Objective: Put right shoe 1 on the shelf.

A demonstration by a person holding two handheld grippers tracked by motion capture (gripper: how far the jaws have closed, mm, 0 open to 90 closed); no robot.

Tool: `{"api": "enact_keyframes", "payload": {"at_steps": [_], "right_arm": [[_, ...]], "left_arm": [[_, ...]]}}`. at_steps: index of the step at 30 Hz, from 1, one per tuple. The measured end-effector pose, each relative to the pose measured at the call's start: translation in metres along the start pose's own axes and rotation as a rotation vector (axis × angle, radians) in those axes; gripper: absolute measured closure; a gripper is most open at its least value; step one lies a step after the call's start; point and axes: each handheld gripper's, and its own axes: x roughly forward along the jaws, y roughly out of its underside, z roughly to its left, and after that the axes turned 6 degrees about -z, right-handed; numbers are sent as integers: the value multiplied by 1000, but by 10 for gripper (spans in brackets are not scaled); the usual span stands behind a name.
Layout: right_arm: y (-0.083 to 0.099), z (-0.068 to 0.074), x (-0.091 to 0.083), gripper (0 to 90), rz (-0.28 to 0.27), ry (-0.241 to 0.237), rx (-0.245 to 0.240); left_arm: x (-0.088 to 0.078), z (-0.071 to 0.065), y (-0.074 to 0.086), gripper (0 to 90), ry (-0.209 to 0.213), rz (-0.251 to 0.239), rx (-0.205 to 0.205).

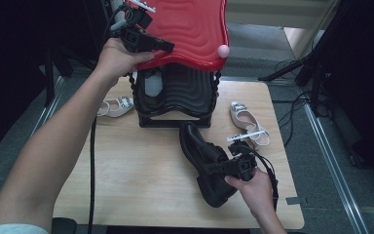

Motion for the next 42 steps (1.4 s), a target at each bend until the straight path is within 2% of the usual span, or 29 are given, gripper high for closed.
{"api": "enact_keyframes", "payload": {"at_steps": [4, 8, 13, 16, 22, 26, 32, 36, 42], "right_arm": [[-8, 6, -11, 875, -21, -37, 7], [-15, 17, -22, 874, -43, -76, -17], [-27, 28, -32, 874, -77, -96, -49], [-37, 32, -36, 873, -89, -90, -58], [-62, 38, -40, 873, -127, -41, -89], [-77, 37, -38, 873, -157, -12, -89], [-99, 36, -27, 872, -198, 64, -105], [-113, 37, -18, 873, -207, 156, -141], [-121, 33, -5, 873, -250, 232, -155]], "left_arm": [[0, 0, 0, 900, -10, 10, -7], [1, -1, 0, 900, -15, 8, -3], [1, -2, 0, 900, -22, 9, 3], [1, -4, 0, 900, -34, 8, 16], [0, -6, 0, 900, -46, 11, 18], [0, -5, 1, 900, -42, 6, 12], [0, -4, 2, 900, -34, 3, 2], [0, -5, 0, 900, -43, 14, 5], [-1, -3, 1, 900, -31, 11, -1]]}}
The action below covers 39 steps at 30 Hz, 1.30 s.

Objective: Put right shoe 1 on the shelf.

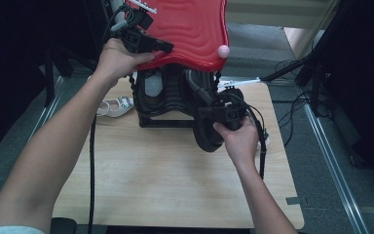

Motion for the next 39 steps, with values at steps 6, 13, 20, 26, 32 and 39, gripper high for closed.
{"api": "enact_keyframes", "payload": {"at_steps": [6, 13, 20, 26, 32, 39], "right_arm": [[-1, 4, 19, 872, -24, 37, -39], [-5, 6, 40, 873, -78, 57, -35], [-10, 13, 60, 870, -123, 126, -101], [-12, 11, 76, 870, -182, 121, -67], [-12, 13, 86, 867, -209, 165, -100], [-13, 15, 91, 821, -199, 169, -108]], "left_arm": [[0, 1, 0, 900, 5, 0, 16], [0, 0, 1, 900, 0, -2, 19], [-1, 1, 1, 900, 1, -2, 14], [-1, 2, 1, 900, 6, 0, 0], [-2, 2, 1, 900, 7, 0, -19], [-2, 3, 1, 900, 7, -1, -27]]}}
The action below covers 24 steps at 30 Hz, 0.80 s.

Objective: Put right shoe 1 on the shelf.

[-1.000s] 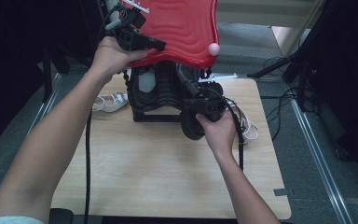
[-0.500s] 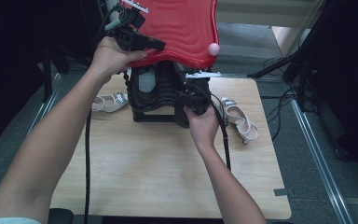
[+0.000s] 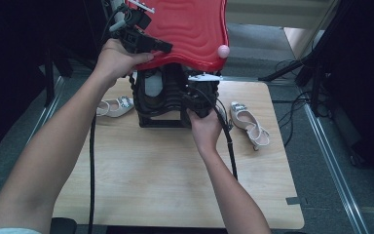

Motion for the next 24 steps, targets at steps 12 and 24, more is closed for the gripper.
{"api": "enact_keyframes", "payload": {"at_steps": [12, 24], "right_arm": [[-2, 4, 6, 699, 45, -49, 36], [-5, 0, -19, 684, 53, -107, 36]], "left_arm": [[0, 0, 0, 900, -3, -1, -1], [0, 1, -1, 900, -4, 4, -5]]}}
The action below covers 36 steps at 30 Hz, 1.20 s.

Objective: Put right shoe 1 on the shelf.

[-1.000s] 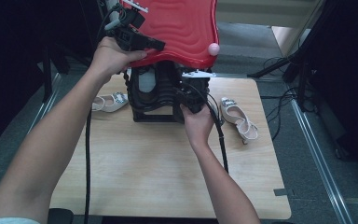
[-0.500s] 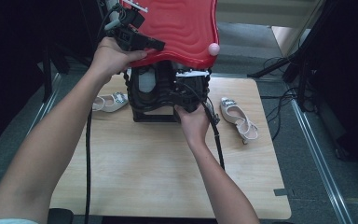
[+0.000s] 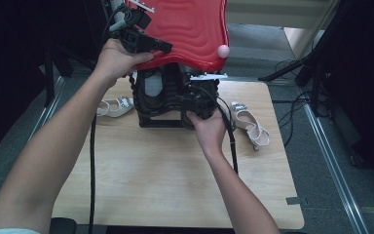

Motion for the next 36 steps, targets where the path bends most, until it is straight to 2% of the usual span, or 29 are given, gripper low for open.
{"api": "enact_keyframes", "payload": {"at_steps": [3, 4, 5, 8, 10, 12, 16, 19, 21, 24, 26, 27, 29, 30, 33, 36], "right_arm": [[1, 1, -15, 754, -13, -23, -8], [2, 1, -21, 774, -13, -41, 2], [2, 1, -28, 833, -13, -56, 5], [6, 2, -41, 900, 10, -113, 15], [10, 3, -48, 900, 23, -141, 12], [16, 2, -53, 900, 25, -184, 31], [33, -3, -56, 900, 62, -241, 55], [49, -6, -52, 900, 101, -238, 4], [59, -9, -48, 900, 124, -216, -18], [67, -20, -40, 900, 138, -204, 21], [68, -27, -36, 900, 127, -224, 58], [68, -30, -34, 900, 121, -213, 70], [67, -32, -30, 900, 123, -236, 88], [68, -31, -28, 900, 124, -238, 86], [69, -21, -24, 900, 125, -203, 44], [68, -19, -21, 900, 105, -200, 60]], "left_arm": [[0, 0, 0, 900, 0, 3, 0], [0, 0, -1, 900, -1, 3, -3], [0, 0, -1, 900, -2, 3, -3], [0, 0, -1, 900, -3, 6, -4], [0, -1, -1, 900, -4, 8, -14], [0, 0, -1, 900, -2, 10, -18], [0, 0, -1, 900, 1, 9, -18], [0, 0, 0, 900, 2, 0, -22], [1, 1, 1, 900, 9, -7, -42], [0, 3, 1, 900, 16, -6, -58], [0, 2, 1, 900, 13, -3, -55], [0, 2, 0, 900, 12, -1, -54], [1, 1, 0, 900, 7, -2, -51], [1, 1, 0, 900, 6, -5, -51], [0, 0, 1, 900, -1, -3, -48], [0, -1, 0, 900, -6, -1, -43]]}}
